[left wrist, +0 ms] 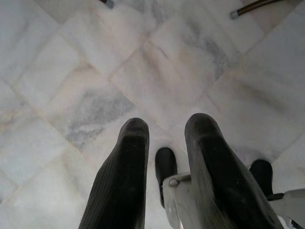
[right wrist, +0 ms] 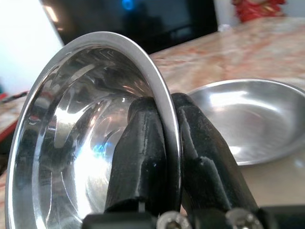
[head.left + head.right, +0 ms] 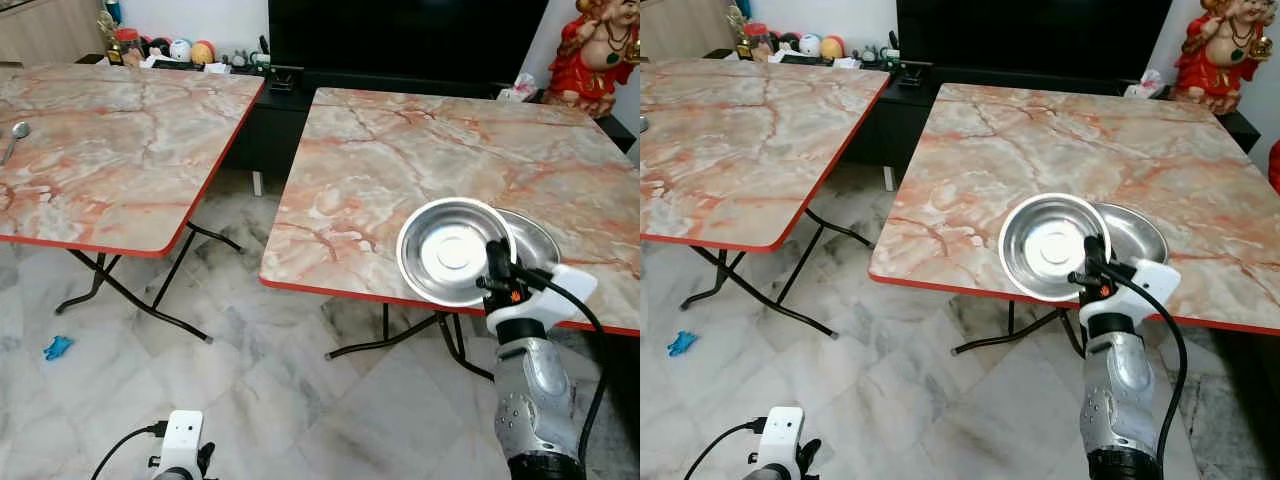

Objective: Setting the table

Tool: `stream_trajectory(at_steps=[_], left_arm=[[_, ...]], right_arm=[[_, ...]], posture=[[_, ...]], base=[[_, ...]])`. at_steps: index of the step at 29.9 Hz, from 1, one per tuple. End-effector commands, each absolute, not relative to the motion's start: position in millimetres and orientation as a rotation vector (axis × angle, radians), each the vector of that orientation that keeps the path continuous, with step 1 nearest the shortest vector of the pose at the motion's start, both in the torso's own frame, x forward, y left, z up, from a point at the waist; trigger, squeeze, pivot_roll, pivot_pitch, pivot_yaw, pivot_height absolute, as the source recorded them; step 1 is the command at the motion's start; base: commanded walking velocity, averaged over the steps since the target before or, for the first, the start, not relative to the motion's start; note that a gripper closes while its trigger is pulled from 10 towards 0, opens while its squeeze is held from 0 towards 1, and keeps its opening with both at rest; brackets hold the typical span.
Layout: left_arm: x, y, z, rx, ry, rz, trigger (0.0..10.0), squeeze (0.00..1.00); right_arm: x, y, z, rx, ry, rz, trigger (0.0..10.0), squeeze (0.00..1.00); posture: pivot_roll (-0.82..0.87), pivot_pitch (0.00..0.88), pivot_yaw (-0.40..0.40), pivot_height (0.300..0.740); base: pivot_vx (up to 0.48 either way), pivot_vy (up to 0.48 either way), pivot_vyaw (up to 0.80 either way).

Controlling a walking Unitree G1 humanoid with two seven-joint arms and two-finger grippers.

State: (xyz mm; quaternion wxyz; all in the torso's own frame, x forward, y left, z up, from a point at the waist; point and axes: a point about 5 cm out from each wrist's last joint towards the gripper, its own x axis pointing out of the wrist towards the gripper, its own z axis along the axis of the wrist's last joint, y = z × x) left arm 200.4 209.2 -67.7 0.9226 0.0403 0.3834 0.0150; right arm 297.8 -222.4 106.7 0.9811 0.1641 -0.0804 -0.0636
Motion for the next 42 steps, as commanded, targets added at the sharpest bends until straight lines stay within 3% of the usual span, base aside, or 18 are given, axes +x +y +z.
stream_trajectory(at_steps=[1, 12, 19, 42], left_arm=[[202.1, 212.3, -66.6, 0.089, 0.796, 0.025, 10.0, 0.0], [203.2, 211.6, -66.1, 0.11, 0.793, 0.022, 10.0, 0.0], [201.3, 208.5, -67.7, 0.103, 0.795, 0.022, 10.0, 0.0], [194.9, 207.7, -71.2, 0.101, 0.809, 0.029, 10.0, 0.0]], right_arm=[[299.1, -225.6, 111.1, 0.329, -0.192, -0.159, 10.0, 0.0], [297.5, -233.8, 109.6, 0.34, -0.19, -0.225, 10.0, 0.0], [306.1, -228.9, 113.1, 0.346, -0.189, -0.212, 10.0, 0.0], [310.9, -228.6, 118.4, 0.305, -0.215, -0.203, 10.0, 0.0]], posture=[[0.05, 0.0, -0.012, 0.74], [0.04, 0.0, -0.006, 0.74], [0.06, 0.0, -0.027, 0.74], [0.05, 0.0, -0.036, 0.74]], base=[[0.0, 0.0, 0.0], [0.098, 0.0, 0.0], [0.281, 0.0, -0.71], [0.287, 0.0, 0.0]])
